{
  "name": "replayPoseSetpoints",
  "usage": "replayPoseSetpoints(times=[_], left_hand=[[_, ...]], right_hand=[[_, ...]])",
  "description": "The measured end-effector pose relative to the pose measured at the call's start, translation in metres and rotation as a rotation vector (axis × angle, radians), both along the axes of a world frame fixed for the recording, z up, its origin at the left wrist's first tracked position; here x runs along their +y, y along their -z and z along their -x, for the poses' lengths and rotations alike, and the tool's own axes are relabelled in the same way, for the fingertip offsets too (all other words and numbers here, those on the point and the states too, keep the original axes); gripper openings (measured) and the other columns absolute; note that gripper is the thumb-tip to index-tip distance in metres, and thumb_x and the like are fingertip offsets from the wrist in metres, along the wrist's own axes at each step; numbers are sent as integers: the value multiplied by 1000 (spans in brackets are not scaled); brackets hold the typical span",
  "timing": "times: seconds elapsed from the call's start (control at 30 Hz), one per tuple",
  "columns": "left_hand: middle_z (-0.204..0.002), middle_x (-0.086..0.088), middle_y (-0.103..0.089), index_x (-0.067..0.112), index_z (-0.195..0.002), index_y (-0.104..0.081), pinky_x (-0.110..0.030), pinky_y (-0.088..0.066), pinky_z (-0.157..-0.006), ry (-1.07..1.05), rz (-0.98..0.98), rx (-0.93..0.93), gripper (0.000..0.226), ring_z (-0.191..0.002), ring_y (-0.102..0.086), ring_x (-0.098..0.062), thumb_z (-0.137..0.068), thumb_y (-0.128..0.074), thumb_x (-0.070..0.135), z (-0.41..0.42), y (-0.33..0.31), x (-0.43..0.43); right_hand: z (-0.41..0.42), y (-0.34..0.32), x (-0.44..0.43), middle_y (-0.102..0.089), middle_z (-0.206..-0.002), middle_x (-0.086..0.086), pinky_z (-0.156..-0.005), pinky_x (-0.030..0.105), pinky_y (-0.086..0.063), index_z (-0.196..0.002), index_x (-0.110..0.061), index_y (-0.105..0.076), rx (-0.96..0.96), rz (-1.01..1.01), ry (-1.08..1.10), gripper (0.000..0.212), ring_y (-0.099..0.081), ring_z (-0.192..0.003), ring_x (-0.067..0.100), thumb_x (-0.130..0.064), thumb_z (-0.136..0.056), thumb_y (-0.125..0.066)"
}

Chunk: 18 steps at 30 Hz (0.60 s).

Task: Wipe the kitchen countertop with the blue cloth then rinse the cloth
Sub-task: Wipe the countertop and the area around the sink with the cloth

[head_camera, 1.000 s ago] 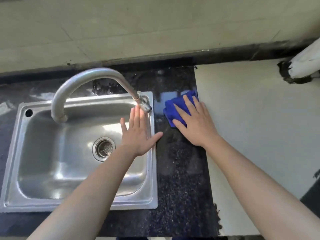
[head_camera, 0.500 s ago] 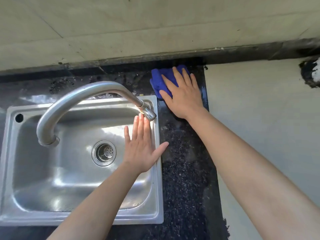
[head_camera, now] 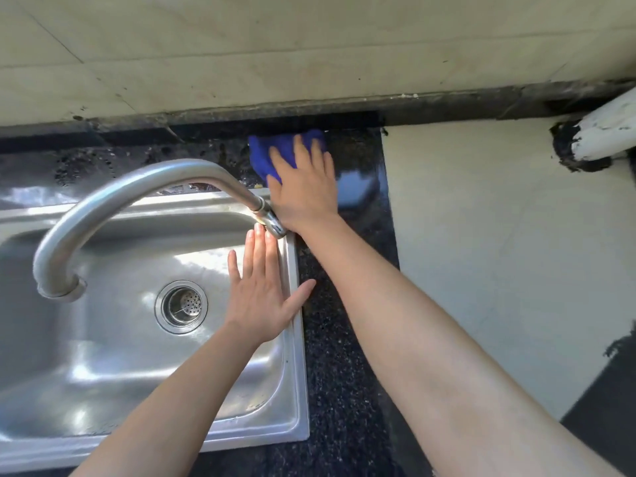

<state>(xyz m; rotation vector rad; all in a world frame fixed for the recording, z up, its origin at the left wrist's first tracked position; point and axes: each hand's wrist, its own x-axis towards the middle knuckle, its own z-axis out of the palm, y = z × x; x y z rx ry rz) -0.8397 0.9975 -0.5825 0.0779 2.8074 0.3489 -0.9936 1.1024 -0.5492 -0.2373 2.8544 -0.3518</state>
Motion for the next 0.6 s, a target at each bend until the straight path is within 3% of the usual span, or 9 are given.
replayPoseSetpoints(times=[0.1, 0.27, 0.4, 0.6], left_hand=[[-168, -11, 7, 6, -159, -4, -57, -5, -123, -1, 2, 7, 102, -155, 10, -23, -89, -15, 81, -1, 1, 0], [-167, -10, 12, 8, -159, 1, -56, -4, -124, 7, 5, -20, 101, -154, 15, -22, -90, -15, 80, -1, -1, 0], [-167, -9, 14, 10, -159, 6, -56, -4, -124, 4, 4, -33, 100, -154, 17, -22, -90, -14, 80, 0, -2, 1], [-168, -12, 0, 6, -158, -7, -55, -7, -124, 1, 48, -16, 103, -155, 8, -25, -88, -6, 81, 0, -3, 1]], right_hand=[[7, 0, 43, -19, -165, 8, -122, 44, -12, -153, -34, -35, -4, 32, -163, 53, -15, -151, 34, -48, -102, -37], [-8, 0, 155, -15, -165, 13, -123, 45, -10, -153, -34, -33, 16, -77, 91, 57, -10, -151, 37, -55, -101, -33], [1, -3, 103, -6, -166, 16, -124, 48, -2, -157, -33, -22, -16, -83, 204, 57, -2, -152, 40, -52, -103, -26], [8, 1, 5, -4, -167, 11, -124, 46, -1, -157, -34, -23, -36, 21, -155, 54, -1, -153, 34, -48, -105, -26]])
